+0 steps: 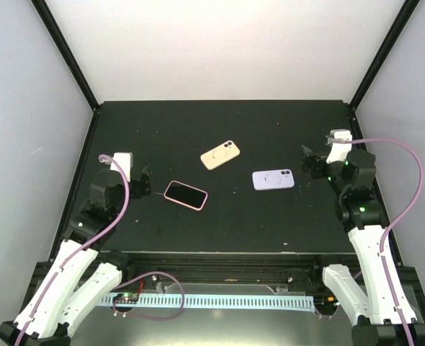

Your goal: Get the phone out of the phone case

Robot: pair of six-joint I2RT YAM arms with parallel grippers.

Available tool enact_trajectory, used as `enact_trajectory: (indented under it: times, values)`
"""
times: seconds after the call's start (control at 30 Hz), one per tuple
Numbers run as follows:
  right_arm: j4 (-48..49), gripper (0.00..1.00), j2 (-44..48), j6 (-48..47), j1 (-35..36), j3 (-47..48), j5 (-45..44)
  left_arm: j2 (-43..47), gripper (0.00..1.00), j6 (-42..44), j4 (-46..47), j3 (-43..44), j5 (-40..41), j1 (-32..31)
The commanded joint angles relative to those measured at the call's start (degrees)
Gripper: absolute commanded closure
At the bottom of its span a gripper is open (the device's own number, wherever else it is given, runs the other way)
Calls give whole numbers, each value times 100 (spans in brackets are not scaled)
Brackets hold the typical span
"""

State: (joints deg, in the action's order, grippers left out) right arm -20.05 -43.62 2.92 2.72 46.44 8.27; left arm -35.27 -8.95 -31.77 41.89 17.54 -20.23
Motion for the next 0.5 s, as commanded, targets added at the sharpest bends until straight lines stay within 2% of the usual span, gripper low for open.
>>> enact_trajectory:
  times: [0.0, 0.23, 0.47]
  values:
    - [12, 2, 208, -358, -154, -249, 872, -10, 3, -243, -105, -85, -874, 210]
    - [-222, 1, 254, -1035, -270, -457, 1958, -256, 1, -385, -156, -162, -1451, 369]
    - [-446, 0, 209, -1315, -305, -432, 2344, -1186, 1, -1147, -474, 19, -2045, 424]
